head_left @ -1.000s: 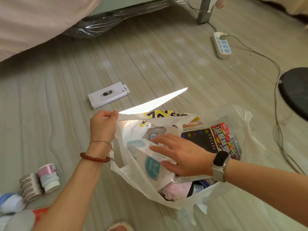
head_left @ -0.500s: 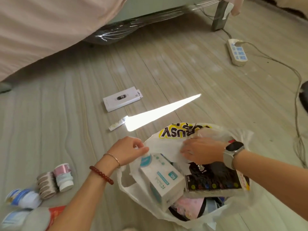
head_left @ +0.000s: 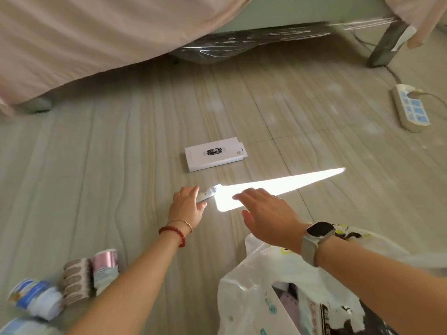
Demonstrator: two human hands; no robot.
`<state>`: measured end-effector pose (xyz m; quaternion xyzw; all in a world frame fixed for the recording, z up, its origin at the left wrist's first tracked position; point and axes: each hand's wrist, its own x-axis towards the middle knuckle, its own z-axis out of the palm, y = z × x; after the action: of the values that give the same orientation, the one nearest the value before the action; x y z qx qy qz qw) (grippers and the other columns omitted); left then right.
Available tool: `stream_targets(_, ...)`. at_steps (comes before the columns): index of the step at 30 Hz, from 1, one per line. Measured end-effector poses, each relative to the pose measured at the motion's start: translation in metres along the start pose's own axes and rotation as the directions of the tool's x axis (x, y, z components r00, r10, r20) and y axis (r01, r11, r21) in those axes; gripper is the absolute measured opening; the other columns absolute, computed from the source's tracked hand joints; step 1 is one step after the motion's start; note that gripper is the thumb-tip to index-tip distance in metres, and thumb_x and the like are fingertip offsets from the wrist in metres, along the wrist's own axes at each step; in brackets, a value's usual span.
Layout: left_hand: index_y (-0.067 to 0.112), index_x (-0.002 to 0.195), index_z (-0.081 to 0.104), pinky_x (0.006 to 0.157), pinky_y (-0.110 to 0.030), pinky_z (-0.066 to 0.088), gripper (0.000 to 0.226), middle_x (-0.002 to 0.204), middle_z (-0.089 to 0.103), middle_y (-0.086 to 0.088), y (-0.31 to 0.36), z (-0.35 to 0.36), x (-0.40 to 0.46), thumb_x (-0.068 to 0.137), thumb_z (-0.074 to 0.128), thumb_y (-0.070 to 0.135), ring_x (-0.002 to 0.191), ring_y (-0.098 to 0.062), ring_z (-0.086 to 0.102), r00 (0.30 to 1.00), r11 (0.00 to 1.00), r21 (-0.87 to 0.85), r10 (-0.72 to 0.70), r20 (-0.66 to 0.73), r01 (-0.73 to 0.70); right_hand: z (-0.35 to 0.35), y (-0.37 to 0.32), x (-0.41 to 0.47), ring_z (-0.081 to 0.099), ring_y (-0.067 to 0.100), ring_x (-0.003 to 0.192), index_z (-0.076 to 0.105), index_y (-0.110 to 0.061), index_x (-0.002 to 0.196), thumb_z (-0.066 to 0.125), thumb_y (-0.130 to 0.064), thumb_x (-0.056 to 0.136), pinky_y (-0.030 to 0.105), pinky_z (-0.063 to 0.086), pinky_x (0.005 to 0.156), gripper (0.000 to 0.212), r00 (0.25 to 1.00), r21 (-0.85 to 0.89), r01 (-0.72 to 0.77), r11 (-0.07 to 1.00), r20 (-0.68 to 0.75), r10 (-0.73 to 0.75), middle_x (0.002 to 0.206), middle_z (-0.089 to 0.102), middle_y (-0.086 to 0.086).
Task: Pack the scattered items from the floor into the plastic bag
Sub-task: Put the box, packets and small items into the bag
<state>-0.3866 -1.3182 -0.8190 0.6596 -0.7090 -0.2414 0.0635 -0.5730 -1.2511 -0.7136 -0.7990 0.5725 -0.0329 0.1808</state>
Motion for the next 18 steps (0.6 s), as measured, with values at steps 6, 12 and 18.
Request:
stream_targets(6,0.011,0.123,0.053,0.094,-0.032,0.036,0.039,0.115,0.059,-0.013,-0.031,0.016,0.013,0.084,0.059,0.015,0.109,-0.03,0.048,0.998,0.99,-0.137,-0.024,-0.05,0.017,0.05,-0.014,0.057,0.023,0.023,0.138,0.022,-0.014,0.143,0.037,-0.011,0.094,0.037,0.02,0.114,0.051,0.996,-0.114,0.012,0.993,0.094,-0.001,0.15,0.027,0.005)
stream_targets(12,0.009,0.124,0.052,0.099,-0.034,0.039,0.055,0.116,0.059,-0.008,-0.087,-0.013,-0.018,0.073,0.068,0.026,0.107,-0.025,0.053,0.997,0.94,-0.342,-0.027,-0.068,0.002,0.111,-0.048,0.094,0.042,0.028,0.122,0.038,-0.018,0.134,0.057,-0.015,0.083,0.039,0.035,0.099,0.055,0.975,-0.142,0.109,0.984,0.21,-0.078,0.132,0.046,0.008)
stream_targets(18,0.005,0.132,0.041,0.106,-0.039,0.03,0.057,0.136,0.043,-0.018,-0.096,-0.04,0.049,0.083,0.059,0.027,0.125,-0.035,0.039,0.988,0.985,-0.16,-0.089,-0.125,0.068,0.146,-0.068,0.09,0.057,0.015,0.057,0.066,-0.024,0.066,0.079,-0.022,0.034,0.021,0.042,0.045,0.035,0.995,-0.108,-0.007,0.994,0.096,0.018,0.071,0.058,-0.004)
